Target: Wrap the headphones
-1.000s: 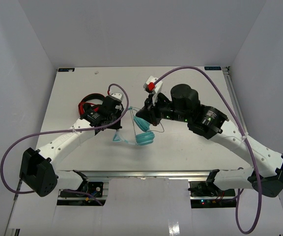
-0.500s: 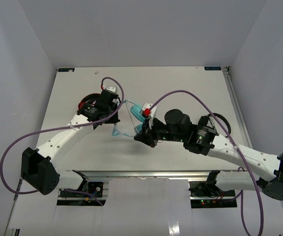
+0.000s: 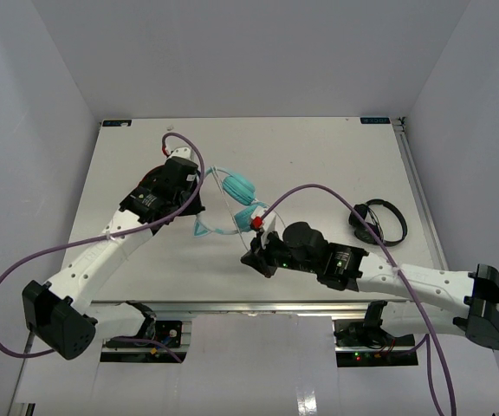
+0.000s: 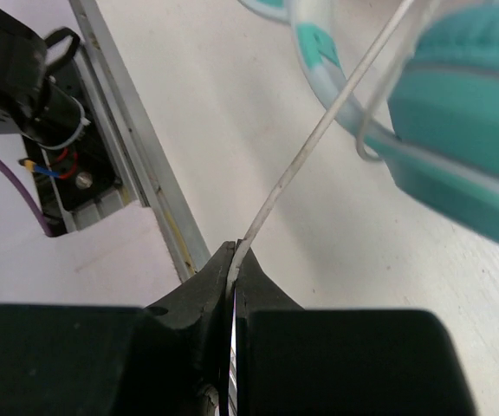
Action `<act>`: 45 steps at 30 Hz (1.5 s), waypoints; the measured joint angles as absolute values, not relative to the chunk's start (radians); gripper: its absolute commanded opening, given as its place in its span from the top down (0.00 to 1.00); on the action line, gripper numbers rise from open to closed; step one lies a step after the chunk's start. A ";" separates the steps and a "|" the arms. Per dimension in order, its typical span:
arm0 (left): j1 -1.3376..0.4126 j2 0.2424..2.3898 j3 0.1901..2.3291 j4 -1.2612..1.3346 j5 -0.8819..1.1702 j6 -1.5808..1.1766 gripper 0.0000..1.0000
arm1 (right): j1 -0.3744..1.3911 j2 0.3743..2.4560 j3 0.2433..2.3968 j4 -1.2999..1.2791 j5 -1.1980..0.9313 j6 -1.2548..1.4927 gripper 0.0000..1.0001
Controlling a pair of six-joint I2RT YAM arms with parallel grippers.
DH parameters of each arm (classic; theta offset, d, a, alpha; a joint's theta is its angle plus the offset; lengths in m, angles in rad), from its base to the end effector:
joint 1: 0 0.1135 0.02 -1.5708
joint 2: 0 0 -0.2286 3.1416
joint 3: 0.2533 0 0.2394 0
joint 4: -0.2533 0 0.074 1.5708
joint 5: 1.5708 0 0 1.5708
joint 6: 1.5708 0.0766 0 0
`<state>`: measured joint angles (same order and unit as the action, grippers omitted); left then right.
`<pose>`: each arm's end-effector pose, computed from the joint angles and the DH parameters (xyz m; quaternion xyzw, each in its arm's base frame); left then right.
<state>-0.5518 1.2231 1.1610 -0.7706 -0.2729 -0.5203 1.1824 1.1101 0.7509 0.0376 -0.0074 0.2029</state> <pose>0.2463 -0.1274 0.2646 -0.0345 0.9247 -0.0735 0.3720 0.1128 0.2772 0.2454 -0.3835 0.7148 0.3757 0.4481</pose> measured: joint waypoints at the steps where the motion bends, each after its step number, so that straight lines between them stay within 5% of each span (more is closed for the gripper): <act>1: -0.552 1.214 1.161 -0.775 -0.274 -0.521 1.00 | 1.182 1.111 0.733 0.051 0.005 0.203 0.92; 24: -0.545 1.023 1.184 -0.831 -0.270 -0.541 1.00 | 1.185 1.209 0.651 0.278 0.194 0.179 0.91; 34: -0.546 0.989 1.168 -0.832 -0.287 -0.572 1.00 | 1.186 1.196 0.639 0.299 0.211 0.200 0.82; 42: -0.545 0.951 1.166 -0.822 -0.317 -0.599 1.00 | 1.187 1.198 0.625 0.310 0.224 0.215 0.92; 45: -0.545 0.938 1.166 -0.804 -0.333 -0.608 1.00 | 1.187 1.203 0.609 0.292 0.226 0.225 0.85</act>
<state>-0.5446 0.9380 1.1660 -0.8037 -0.3334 -0.6076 1.1870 1.2035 0.6089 0.2916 0.2260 0.2247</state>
